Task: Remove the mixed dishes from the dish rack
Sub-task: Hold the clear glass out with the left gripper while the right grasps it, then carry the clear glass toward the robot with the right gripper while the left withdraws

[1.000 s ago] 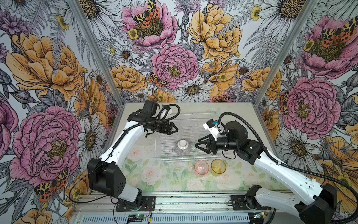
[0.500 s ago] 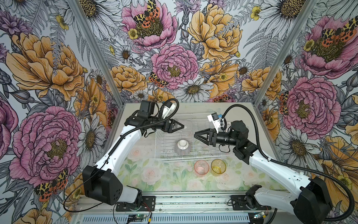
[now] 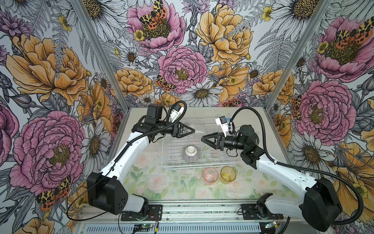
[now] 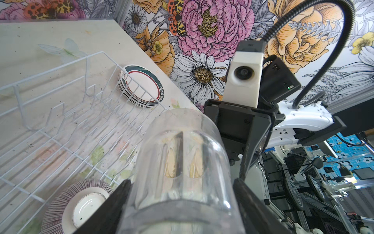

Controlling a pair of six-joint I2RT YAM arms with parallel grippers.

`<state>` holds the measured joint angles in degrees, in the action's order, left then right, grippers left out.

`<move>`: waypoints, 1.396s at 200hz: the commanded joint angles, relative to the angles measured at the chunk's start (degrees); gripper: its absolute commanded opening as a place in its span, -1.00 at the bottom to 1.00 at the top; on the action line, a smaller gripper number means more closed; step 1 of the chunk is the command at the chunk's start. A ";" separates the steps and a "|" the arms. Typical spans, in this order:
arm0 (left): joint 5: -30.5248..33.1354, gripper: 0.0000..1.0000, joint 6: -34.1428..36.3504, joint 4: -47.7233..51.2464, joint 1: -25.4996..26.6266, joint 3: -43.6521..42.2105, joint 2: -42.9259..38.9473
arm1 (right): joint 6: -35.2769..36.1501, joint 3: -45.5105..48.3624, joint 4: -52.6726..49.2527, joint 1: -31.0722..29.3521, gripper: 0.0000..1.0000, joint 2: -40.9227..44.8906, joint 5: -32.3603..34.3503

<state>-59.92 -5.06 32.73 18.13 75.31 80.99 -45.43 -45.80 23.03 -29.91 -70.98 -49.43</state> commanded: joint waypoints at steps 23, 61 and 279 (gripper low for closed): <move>-3.95 0.23 -2.20 -5.37 1.85 0.19 2.01 | -0.40 -1.77 5.14 0.40 -0.09 -1.36 -1.50; -4.66 0.23 -3.79 -7.77 2.60 0.47 3.02 | -1.42 -2.35 8.37 0.39 -0.16 -2.63 -2.17; 16.35 0.94 -3.92 -6.83 -0.07 -2.80 -7.33 | 23.22 -13.64 -33.61 -2.39 -1.00 2.19 8.34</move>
<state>-55.66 -10.57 24.01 19.40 72.36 77.97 -35.24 -53.34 9.15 -30.61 -71.50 -48.66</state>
